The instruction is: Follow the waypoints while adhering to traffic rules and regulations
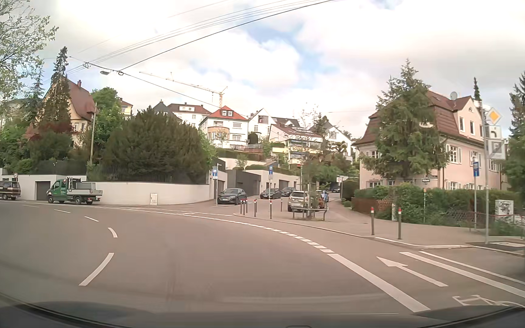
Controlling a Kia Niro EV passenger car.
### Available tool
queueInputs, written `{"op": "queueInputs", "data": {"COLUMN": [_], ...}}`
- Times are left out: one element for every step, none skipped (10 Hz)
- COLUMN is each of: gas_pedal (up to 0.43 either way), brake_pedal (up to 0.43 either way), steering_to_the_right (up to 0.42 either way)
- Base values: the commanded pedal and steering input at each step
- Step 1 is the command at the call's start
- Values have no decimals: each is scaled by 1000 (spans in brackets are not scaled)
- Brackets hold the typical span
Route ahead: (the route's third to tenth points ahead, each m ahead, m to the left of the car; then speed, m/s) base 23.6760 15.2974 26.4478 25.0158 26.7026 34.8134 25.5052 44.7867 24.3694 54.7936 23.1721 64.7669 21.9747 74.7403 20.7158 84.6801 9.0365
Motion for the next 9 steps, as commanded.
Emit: {"op": "queueInputs", "data": {"gas_pedal": [98,98,98,98,98,98,98,98,98], "brake_pedal": [0,0,0,0,0,0,0,0,0], "steering_to_the_right": [-124,-128,-135,-140,-144,-149,-156,-161,-166]}}
